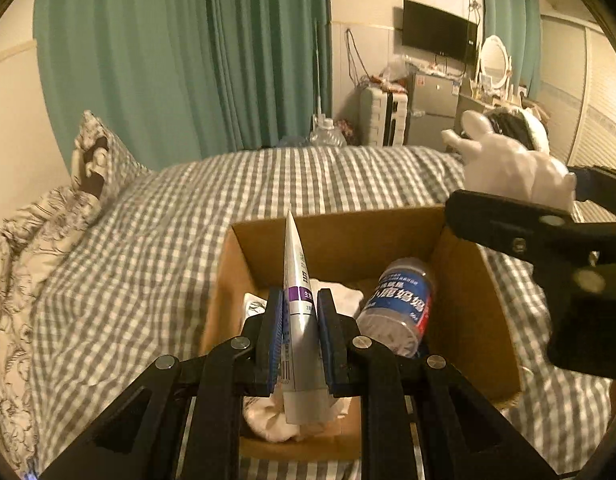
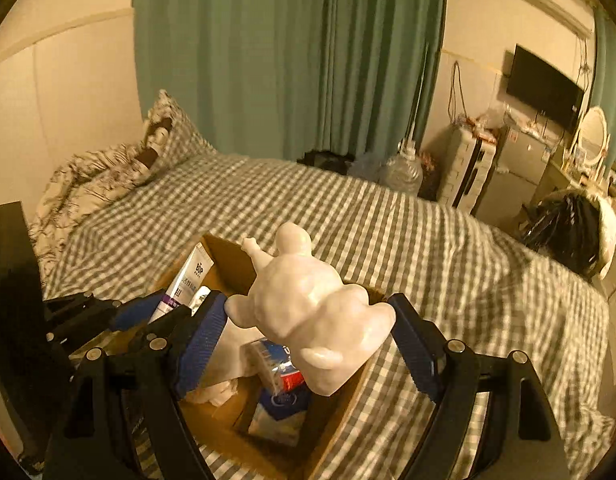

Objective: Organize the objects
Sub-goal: 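Carry the tube and plush toy into the cardboard box and release both, then grasp the grey plastic hanger with the left gripper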

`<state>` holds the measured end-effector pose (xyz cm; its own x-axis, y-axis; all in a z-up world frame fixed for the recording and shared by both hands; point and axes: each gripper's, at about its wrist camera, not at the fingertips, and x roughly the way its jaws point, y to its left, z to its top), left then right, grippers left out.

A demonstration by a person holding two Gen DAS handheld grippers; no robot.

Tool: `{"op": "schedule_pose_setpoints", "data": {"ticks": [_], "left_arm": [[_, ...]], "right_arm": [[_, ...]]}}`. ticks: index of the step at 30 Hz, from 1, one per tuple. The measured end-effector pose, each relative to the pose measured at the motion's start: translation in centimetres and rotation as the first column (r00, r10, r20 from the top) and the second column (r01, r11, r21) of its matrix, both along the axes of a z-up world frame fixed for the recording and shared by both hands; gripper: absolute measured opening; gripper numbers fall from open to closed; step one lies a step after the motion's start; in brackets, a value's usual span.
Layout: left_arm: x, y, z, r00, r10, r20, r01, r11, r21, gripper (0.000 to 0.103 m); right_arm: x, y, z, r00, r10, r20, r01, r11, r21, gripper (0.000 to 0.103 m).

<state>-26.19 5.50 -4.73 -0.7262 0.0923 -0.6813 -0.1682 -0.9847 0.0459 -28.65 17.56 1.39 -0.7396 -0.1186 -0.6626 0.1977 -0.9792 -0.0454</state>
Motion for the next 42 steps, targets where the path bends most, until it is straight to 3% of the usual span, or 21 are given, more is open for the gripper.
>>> {"op": "schedule_pose_setpoints", "data": {"ticks": [7,14,16,18,20,25,27,31,36,42], "left_arm": [[-1.6,0.4,-2.7,0.999,-0.018,0.047,0.019,1.000,-0.003,0.017],[-1.5,0.8,-2.7,0.998,-0.037,0.048,0.038,0.999,-0.007,0.021],[-1.0,0.7,-2.1,0.999,-0.033,0.043,0.034,0.999,-0.011,0.028],[-0.1,0.5,-1.1,1.000,-0.019,0.024,0.019,1.000,-0.017,0.060],[0.8,0.2,0.1,1.000,-0.003,-0.008,0.002,1.000,-0.013,0.072],[3.3,-0.9,3.6,0.998,0.030,-0.053,-0.030,0.999,-0.011,0.075],[4.7,-1.5,4.9,0.996,0.051,-0.067,-0.052,0.999,-0.014,0.086],[7.4,-2.9,6.0,0.993,0.091,-0.071,-0.092,0.996,-0.018,0.087],[11.2,-4.8,3.9,0.991,0.135,-0.007,-0.135,0.991,0.007,0.087],[13.9,-5.1,-1.4,0.981,0.176,0.078,-0.176,0.984,-0.009,0.087]], "right_arm": [[-2.5,0.7,-3.7,0.998,-0.009,0.065,0.010,1.000,-0.016,0.081],[-2.5,1.7,-3.2,0.998,-0.018,0.052,0.021,0.998,-0.065,0.082],[-1.9,1.9,-2.3,0.999,-0.025,0.035,0.028,0.997,-0.070,0.085],[-0.7,1.7,-0.9,1.000,-0.025,0.000,0.025,0.997,-0.070,0.089],[0.7,1.7,0.9,0.999,-0.023,-0.039,0.020,0.998,-0.062,0.092],[4.3,1.6,5.1,0.993,-0.024,-0.116,0.020,0.999,-0.036,0.094],[6.3,1.5,6.5,0.990,-0.023,-0.141,0.020,0.999,-0.025,0.094],[9.9,1.4,7.6,0.987,-0.008,-0.159,0.006,1.000,-0.016,0.095],[13.6,1.1,5.0,0.991,0.001,-0.136,0.000,1.000,0.012,0.095],[15.2,0.8,-2.7,1.000,-0.028,-0.007,0.029,0.999,0.045,0.095]]}}
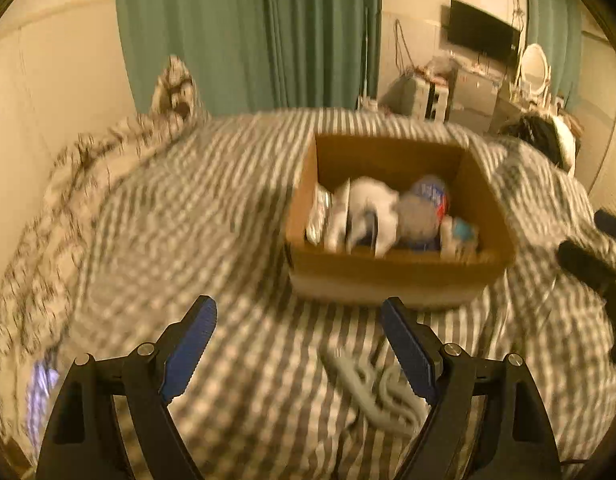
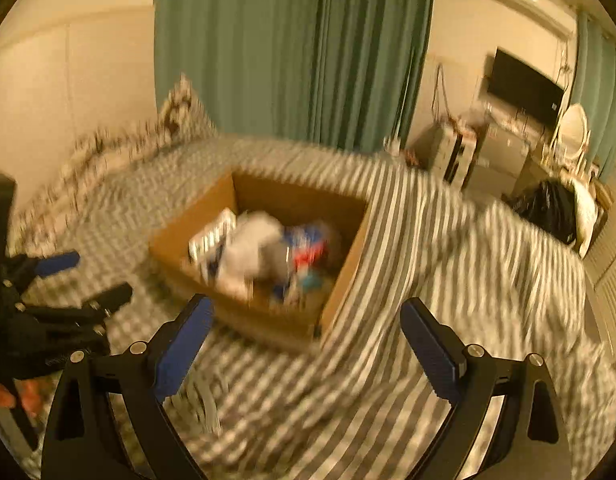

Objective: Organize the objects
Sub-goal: 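Grasp the grey plastic hanger with the left gripper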

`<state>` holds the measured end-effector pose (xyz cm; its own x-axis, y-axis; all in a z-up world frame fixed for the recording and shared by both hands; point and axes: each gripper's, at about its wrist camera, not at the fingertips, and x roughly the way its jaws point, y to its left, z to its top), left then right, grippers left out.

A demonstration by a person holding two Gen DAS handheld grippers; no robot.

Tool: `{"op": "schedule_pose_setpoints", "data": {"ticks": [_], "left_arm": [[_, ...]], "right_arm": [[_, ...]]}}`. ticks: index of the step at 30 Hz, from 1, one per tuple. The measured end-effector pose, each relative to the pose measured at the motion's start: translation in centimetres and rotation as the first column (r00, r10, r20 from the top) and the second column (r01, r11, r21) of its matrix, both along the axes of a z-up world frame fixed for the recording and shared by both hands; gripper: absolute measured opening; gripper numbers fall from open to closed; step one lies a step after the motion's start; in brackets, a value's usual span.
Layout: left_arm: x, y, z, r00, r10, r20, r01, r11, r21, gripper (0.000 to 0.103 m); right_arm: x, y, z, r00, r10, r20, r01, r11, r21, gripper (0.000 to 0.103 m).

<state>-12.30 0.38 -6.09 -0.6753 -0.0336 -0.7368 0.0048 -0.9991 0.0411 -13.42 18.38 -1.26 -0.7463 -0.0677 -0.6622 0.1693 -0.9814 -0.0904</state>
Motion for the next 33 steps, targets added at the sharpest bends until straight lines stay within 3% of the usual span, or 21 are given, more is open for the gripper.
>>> {"op": "schedule_pose_setpoints", "data": {"ticks": [3,7,11,19,27,31,33], "left_arm": [[0.6,0.6,-2.4,0.999,-0.001,0.039,0.001,1.000,-0.001,0.087],[1.0,2.0,-6.0,0.994,-0.019,0.103,0.018,1.000,0.011,0.087],[0.9,2.7,-8.7,0.988,-0.024,0.153,0.019,0.999,0.036,0.087],[0.8,4.1,-10.9,0.979,-0.056,0.196,0.040,0.996,0.083,0.087],[1.9,6.3,-12.1,0.973,-0.146,0.180,0.133,0.988,0.083,0.087],[2.7,7.2,-12.5,0.961,-0.209,0.179,0.199,0.977,0.073,0.072],[3.1,7.4,-12.3,0.955,-0.236,0.181,0.222,0.971,0.094,0.058]], "right_arm": [[-0.1,0.1,-3.9,0.996,-0.026,0.086,0.023,0.999,0.035,0.095],[0.0,0.4,-6.8,0.990,-0.043,0.135,0.036,0.998,0.055,0.095],[-0.1,0.9,-7.7,0.986,-0.063,0.155,0.055,0.997,0.056,0.095],[-0.9,1.6,-8.8,0.976,-0.091,0.198,0.087,0.996,0.028,0.095],[-0.7,1.4,-8.7,0.977,-0.094,0.191,0.090,0.996,0.030,0.095],[-0.6,1.3,-8.7,0.978,-0.095,0.186,0.091,0.995,0.029,0.095],[-0.6,1.3,-8.7,0.978,-0.096,0.184,0.092,0.995,0.030,0.095]]}}
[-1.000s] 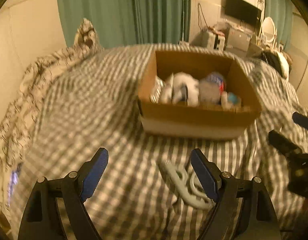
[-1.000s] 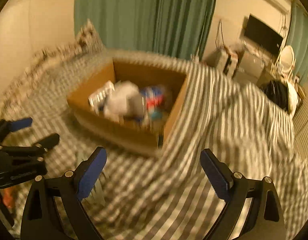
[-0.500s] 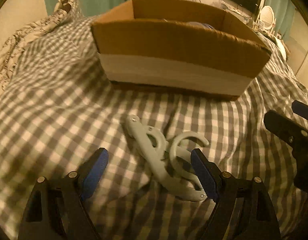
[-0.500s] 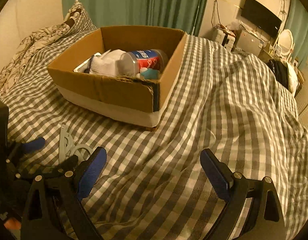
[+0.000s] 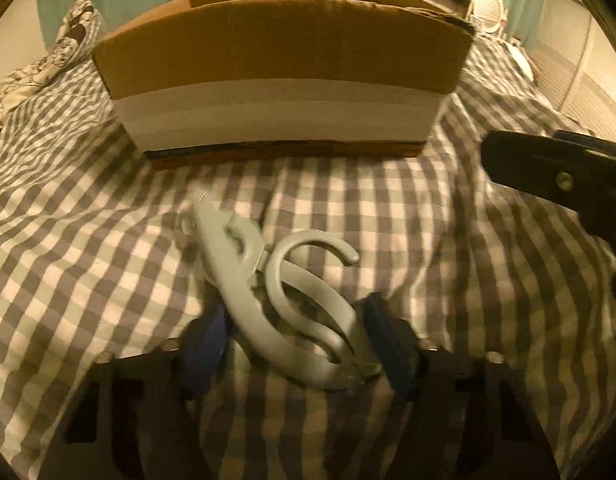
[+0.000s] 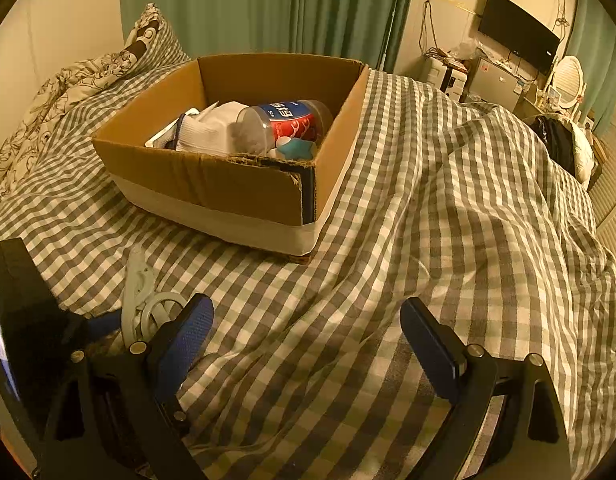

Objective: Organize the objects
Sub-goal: 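Grasp the grey plastic hanger with the left gripper, then carry the grey hanger into the cardboard box and open the left gripper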

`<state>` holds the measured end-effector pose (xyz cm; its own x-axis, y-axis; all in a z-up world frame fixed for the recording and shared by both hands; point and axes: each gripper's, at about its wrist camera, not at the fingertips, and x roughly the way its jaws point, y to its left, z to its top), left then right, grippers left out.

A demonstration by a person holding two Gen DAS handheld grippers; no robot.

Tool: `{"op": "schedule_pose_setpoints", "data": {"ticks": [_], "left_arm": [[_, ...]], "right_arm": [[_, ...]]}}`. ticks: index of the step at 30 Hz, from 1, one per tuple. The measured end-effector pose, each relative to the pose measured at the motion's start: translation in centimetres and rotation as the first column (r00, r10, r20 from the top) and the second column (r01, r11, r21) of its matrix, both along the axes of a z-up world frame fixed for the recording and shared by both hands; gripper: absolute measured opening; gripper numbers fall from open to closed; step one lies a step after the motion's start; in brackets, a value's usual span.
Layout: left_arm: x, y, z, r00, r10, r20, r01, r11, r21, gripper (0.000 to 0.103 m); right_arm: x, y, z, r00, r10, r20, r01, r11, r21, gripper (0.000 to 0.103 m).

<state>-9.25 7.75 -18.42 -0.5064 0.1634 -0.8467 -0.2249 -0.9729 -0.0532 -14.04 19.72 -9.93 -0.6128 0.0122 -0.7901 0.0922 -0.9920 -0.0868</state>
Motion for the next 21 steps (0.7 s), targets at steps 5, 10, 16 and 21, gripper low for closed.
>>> {"op": "schedule_pose_setpoints", "data": {"ticks": [5,10,16,21], "left_arm": [[1.0,0.2,0.5,1.000,-0.013,0.003,0.013,1.000,-0.006,0.030],[2.1,-0.3,1.6,1.000,0.000,0.004,0.000,1.000,0.005,0.010],[2.5,-1.9,3.7,0.999,0.016,-0.028,-0.015,1.000,0.016,0.009],[2.7,-2.7,7.0,0.996,0.011,-0.089,-0.009,1.000,0.022,0.009]], "right_arm": [[0.4,-0.1,0.3,1.000,-0.004,-0.022,0.004,1.000,0.007,0.095],[1.0,-0.3,1.0,0.999,-0.001,-0.051,0.001,1.000,0.008,0.095],[2.2,-0.5,2.1,0.997,-0.002,-0.079,0.001,1.000,-0.008,0.095],[3.6,-0.5,3.3,0.995,-0.009,-0.104,0.006,1.000,-0.026,0.095]]}}
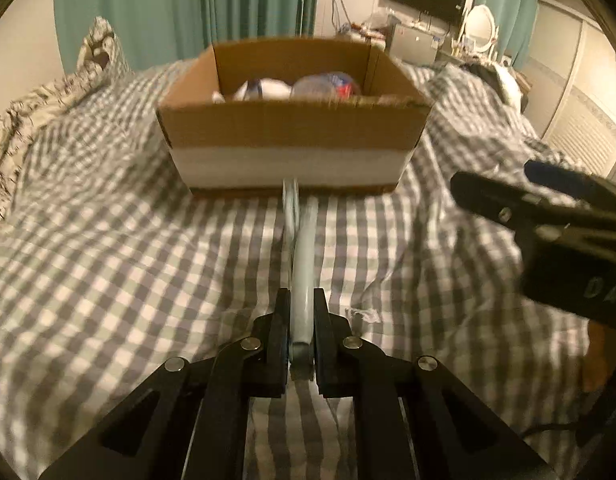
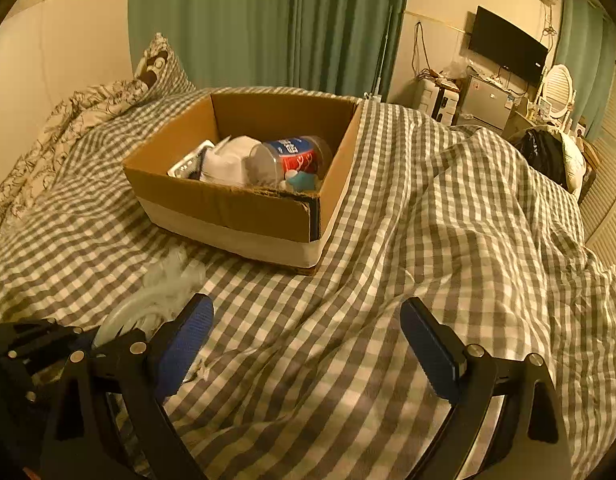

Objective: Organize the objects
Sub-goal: 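Carry the grey hanger into the cardboard box and open the left gripper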

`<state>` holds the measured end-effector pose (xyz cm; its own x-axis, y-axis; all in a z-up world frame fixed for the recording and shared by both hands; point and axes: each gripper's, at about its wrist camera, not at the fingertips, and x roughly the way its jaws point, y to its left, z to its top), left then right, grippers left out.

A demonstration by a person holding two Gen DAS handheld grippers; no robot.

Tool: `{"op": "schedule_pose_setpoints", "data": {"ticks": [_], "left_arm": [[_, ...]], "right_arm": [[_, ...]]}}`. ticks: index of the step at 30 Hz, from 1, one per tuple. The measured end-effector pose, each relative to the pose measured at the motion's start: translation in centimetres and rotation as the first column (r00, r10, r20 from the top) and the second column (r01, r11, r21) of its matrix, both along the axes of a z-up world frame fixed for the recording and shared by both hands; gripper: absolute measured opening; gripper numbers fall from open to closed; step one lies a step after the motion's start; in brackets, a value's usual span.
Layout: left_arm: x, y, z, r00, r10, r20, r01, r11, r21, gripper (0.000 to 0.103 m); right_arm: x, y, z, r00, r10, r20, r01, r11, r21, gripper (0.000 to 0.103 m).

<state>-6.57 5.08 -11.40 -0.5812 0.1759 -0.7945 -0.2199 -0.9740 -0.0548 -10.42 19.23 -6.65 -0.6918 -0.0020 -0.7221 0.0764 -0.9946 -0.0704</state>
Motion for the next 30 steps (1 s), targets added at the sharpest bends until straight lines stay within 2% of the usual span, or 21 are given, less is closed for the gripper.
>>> {"op": "schedule_pose_setpoints", "data": {"ticks": [7,15,22,30], "left_arm": [[0.8,0.2,4.2,0.996,-0.020,-0.086,0.019,1.000,-0.006,0.009],[0.7,0.5,9.1,0.981,-0.038,-0.193,0.035,0.999,-0.017,0.009],[-3.1,0.9,13.9,0.960,-0.041,-0.276,0.039,0.999,-0.012,0.009],[-9.2,1.9,17.0,0.946,-0.036,-0.323,0.032,0.999,-0.017,0.009]], "right_arm": [[2.2,-0.3,2.9,0.998,-0.001,-0.065,0.001,1.000,-0.001,0.095],[3.3,0.0,8.1,0.985,0.008,-0.175,-0.010,1.000,-0.015,0.095],[1.2,0.2,11.8,0.969,0.030,-0.246,-0.033,0.999,-0.010,0.095],[-3.4,1.5,13.9,0.960,0.017,-0.278,-0.032,0.998,-0.051,0.095]]}}
